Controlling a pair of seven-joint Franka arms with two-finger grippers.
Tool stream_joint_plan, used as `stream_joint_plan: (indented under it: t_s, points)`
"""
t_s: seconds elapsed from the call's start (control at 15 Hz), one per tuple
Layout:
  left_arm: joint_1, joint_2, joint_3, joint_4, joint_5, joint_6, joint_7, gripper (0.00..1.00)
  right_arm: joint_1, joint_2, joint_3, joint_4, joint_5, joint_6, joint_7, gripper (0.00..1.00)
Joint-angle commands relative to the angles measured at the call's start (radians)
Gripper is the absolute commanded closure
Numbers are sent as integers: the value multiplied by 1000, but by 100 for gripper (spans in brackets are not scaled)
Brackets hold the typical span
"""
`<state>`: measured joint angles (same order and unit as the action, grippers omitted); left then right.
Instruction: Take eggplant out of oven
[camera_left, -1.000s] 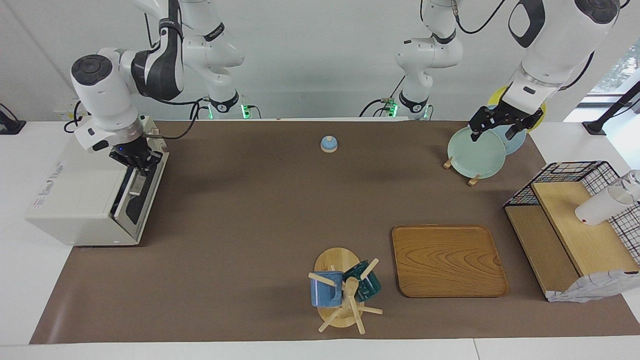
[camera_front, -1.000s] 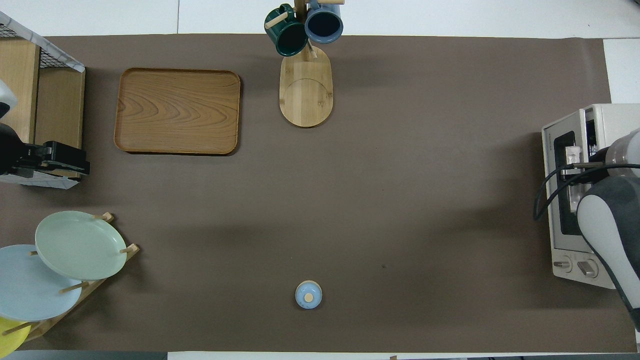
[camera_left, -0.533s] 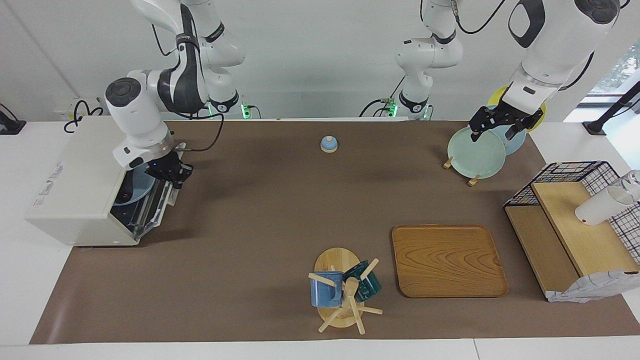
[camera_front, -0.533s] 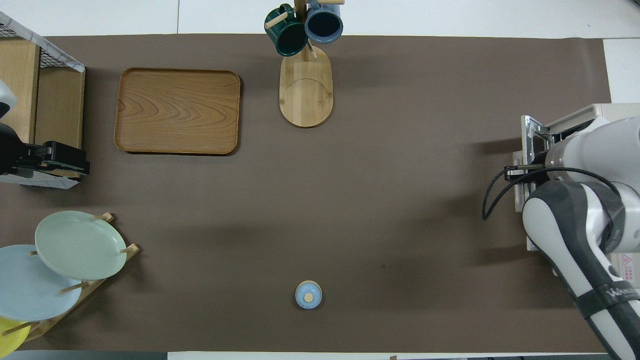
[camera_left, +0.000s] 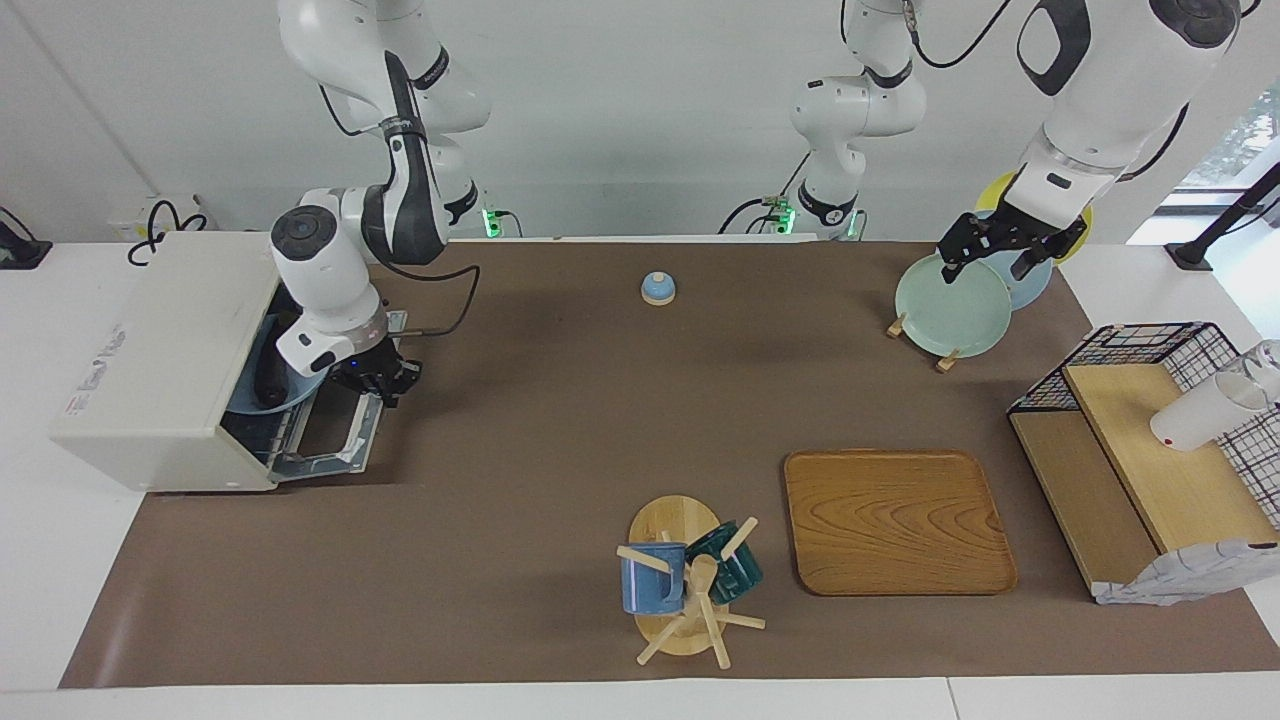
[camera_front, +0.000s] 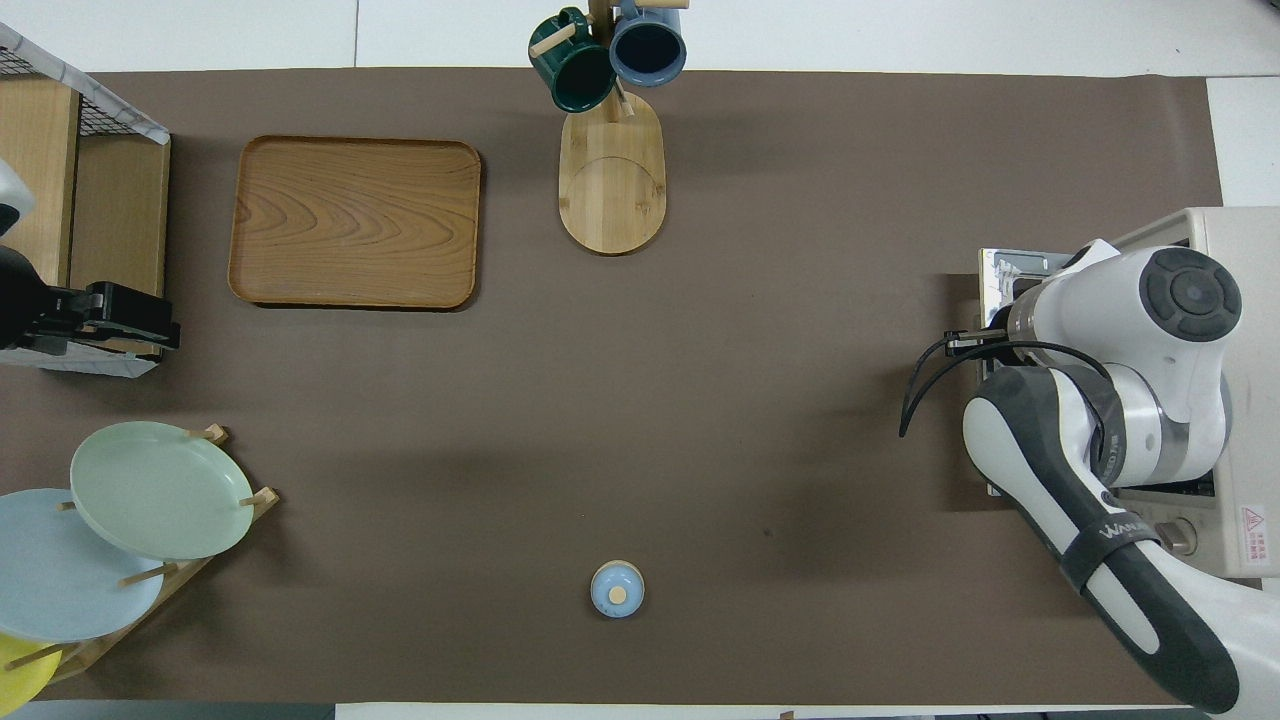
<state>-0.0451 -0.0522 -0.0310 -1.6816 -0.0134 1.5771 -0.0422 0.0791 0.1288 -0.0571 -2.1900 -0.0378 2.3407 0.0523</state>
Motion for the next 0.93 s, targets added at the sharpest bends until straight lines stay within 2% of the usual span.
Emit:
stream_joint_plan:
  t_s: [0.0, 0.87]
  points:
    - [1, -12, 3, -6, 0, 0, -1, 0, 5, 9, -17, 24, -19, 17, 37, 100]
    - [1, -12, 3, -6, 0, 0, -1, 0, 7, -11, -17, -3, -19, -47, 29, 100]
